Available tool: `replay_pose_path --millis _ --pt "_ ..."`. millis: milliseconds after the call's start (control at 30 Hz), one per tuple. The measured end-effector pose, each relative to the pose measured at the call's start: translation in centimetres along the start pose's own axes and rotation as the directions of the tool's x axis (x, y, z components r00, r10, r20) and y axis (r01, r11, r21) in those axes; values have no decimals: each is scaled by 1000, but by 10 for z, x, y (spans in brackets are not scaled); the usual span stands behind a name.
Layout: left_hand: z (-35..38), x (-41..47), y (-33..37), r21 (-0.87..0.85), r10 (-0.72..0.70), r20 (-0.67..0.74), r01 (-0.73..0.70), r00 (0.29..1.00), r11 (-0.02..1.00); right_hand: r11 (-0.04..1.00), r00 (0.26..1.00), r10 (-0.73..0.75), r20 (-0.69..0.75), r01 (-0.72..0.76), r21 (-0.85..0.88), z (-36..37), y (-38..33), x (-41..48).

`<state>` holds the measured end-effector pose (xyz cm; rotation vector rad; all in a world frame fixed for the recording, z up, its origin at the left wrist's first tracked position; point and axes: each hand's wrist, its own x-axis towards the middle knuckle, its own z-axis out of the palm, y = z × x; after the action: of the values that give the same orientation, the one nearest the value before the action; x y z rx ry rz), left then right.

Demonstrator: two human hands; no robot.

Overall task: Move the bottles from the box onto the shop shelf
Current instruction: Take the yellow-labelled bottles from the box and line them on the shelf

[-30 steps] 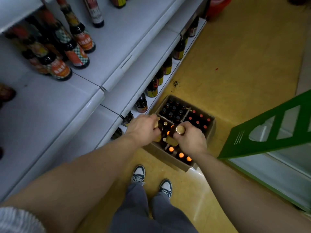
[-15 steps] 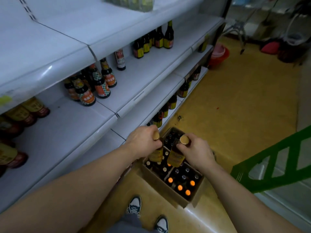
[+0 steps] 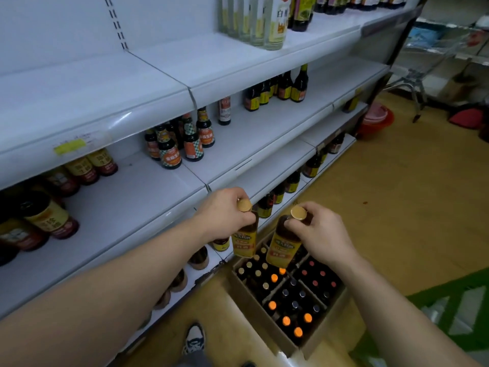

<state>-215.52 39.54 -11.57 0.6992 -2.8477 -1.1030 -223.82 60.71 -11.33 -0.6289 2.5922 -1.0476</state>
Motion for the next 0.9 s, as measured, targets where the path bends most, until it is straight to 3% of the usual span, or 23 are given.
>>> replay_pose_path --millis 400,900 --pt "-52 -48 -41 -103 -117 -156 101 981 989 984 973 -179 148 177 27 17 -62 3" --pt "-162 -176 -96 -137 -178 -388 135 904 981 927 896 -376 239 363 96 56 -197 -53"
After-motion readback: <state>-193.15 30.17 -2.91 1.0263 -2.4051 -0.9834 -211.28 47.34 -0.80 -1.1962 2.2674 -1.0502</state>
